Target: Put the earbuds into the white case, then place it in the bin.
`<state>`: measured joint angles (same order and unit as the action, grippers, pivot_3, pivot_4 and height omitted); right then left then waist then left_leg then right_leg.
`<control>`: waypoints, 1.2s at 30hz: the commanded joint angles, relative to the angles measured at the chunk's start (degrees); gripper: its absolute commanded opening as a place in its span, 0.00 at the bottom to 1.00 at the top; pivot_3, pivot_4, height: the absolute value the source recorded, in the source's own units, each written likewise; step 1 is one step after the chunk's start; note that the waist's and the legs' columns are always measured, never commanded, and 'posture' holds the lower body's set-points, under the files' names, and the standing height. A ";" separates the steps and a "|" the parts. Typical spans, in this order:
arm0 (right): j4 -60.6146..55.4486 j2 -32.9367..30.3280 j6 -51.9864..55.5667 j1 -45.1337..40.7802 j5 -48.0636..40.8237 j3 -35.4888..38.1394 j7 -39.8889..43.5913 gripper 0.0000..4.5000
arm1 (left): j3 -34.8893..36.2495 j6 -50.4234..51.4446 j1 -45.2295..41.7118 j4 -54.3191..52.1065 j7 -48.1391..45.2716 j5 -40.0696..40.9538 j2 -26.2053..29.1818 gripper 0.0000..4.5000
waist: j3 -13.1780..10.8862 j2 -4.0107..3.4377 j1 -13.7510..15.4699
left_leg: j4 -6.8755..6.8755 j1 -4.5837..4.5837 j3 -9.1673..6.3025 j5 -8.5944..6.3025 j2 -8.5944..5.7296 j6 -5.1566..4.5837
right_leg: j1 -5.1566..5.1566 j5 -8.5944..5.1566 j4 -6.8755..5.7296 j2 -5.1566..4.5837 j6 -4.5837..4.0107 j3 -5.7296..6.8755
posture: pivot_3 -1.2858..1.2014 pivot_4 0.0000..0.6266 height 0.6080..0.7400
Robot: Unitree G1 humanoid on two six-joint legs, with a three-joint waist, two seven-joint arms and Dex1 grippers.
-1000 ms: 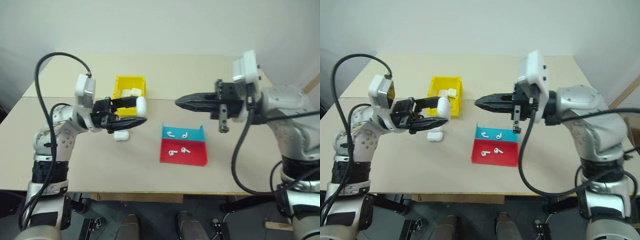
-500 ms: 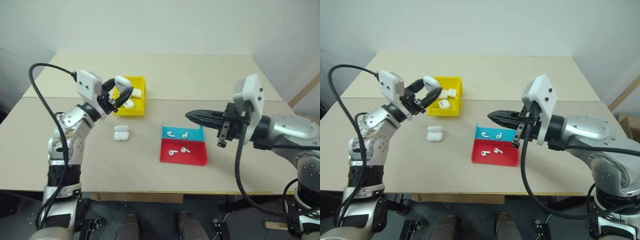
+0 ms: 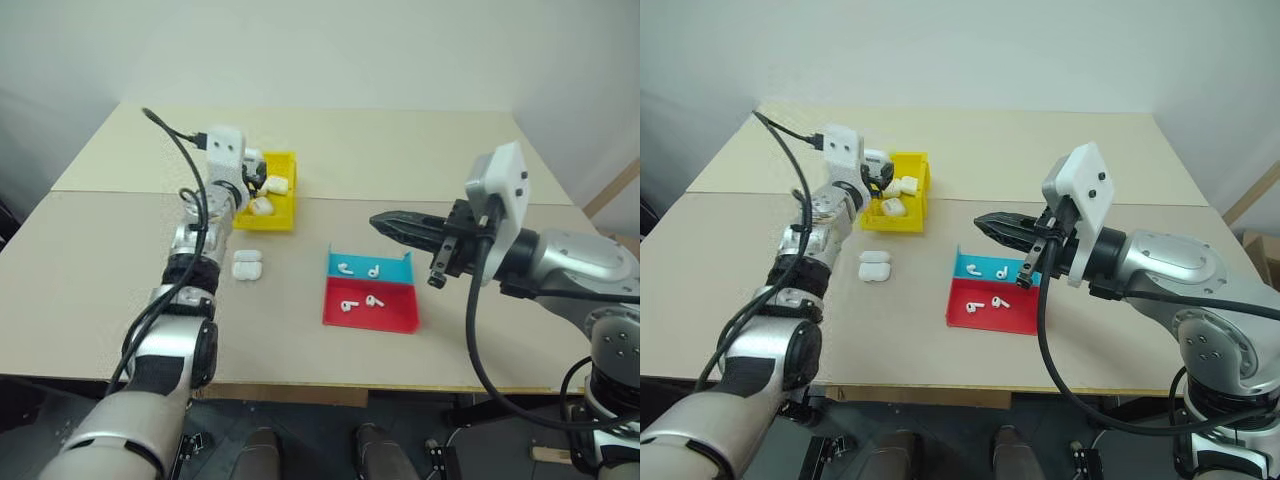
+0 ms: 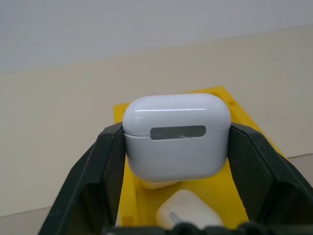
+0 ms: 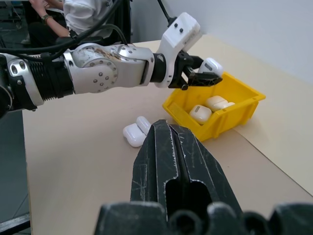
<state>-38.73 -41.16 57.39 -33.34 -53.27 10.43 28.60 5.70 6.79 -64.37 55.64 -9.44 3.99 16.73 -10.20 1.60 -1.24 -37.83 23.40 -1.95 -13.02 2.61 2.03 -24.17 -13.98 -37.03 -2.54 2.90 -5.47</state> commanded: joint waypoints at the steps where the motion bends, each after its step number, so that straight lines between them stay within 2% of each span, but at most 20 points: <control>1: -2.07 -0.24 -2.21 -0.42 -1.17 1.40 -0.37 0.00 | 0.36 -5.09 -4.15 6.74 0.83 -1.42 0.47 0.84 | 0.00 0.00 0.01 | 0.00 0.00 0.00 0.00 0.00 0.00 | 0.00 0.00 0.00 0.00 0.00 0.00 | 0.52 0.24 1.00; 3: -2.35 -0.42 -2.32 -0.16 -1.43 1.78 -0.37 0.00 | 0.51 -6.61 -4.79 7.83 -0.05 -1.25 0.48 0.98 | 0.00 0.01 0.15 | 0.00 0.01 0.00 0.00 -0.01 0.00 | 0.00 0.00 -0.01 0.00 0.00 0.00 | 0.52 0.24 1.00; 6: -2.49 -0.47 -2.70 0.13 -2.02 2.53 -0.50 0.00 | 0.95 -8.38 -4.25 5.75 -2.23 -0.52 0.81 0.99 | 0.00 0.01 0.28 | 0.00 0.02 -0.01 0.00 -0.01 0.00 | 0.00 0.00 -0.01 -0.01 0.01 0.01 | 0.52 0.24 1.00; 11: -2.06 -0.75 -3.80 0.99 -2.40 2.83 -0.34 0.00 | 1.43 -6.05 0.92 -6.96 -10.04 2.19 3.04 0.99 | 0.00 0.00 0.13 | 0.00 0.03 0.00 0.00 0.00 0.01 | 0.00 0.00 -0.04 -0.01 0.01 0.01 | 0.52 0.24 1.00; 18: 0.84 -1.28 -9.82 7.66 3.74 1.62 3.33 0.00 | 1.92 11.50 20.88 -46.12 -28.36 12.85 14.48 0.99 | 0.01 -0.01 -1.20 | 0.02 -0.06 0.01 0.01 0.06 0.02 | 0.01 0.00 -0.11 0.00 0.00 -0.03 | 0.52 0.24 1.00; 24: 2.56 -0.90 -13.02 11.92 6.84 1.27 5.45 0.00 | 8.34 18.70 38.53 -69.02 -41.18 27.02 23.38 0.99 | 0.01 -0.02 -1.22 | 0.00 -0.13 0.05 0.01 0.11 0.02 | 0.05 0.00 -0.10 0.01 -0.01 -0.04 | 0.52 0.24 1.00; 30: 3.51 -4.64 -19.34 16.51 13.15 0.74 11.73 0.00 | 16.47 23.12 50.85 -79.86 -53.21 39.71 31.88 0.99 | 0.01 -0.01 -1.10 | 0.00 -0.14 0.10 0.01 0.12 0.02 | 0.05 -0.02 -0.07 0.01 -0.01 -0.03 | 0.52 0.24 1.00; 33: 4.15 -6.60 -20.82 18.15 13.34 1.89 15.31 0.00 | 20.00 23.76 55.85 -82.83 -57.46 42.57 35.44 0.99 | 0.01 -0.01 -1.15 | 0.00 -0.17 0.13 0.01 0.13 0.02 | 0.06 -0.05 -0.06 0.01 -0.01 -0.04 | 0.52 0.24 1.00; 36: 4.86 -7.62 -22.04 18.93 13.43 2.75 17.63 0.00 | 20.96 24.72 57.72 -83.91 -57.15 43.65 37.07 0.99 | 0.01 -0.01 -1.11 | 0.01 -0.22 0.15 0.01 0.15 0.02 | 0.08 -0.08 -0.07 0.02 -0.03 -0.05 | 0.52 0.24 1.00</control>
<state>-33.06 -48.06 37.58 -14.38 -39.50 10.56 44.98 24.82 31.01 -6.63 -26.44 -66.49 45.68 52.74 -10.19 1.58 -2.35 -37.83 23.16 -1.79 -13.01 2.76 2.05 -24.07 -14.09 -37.09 -2.52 2.92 -5.52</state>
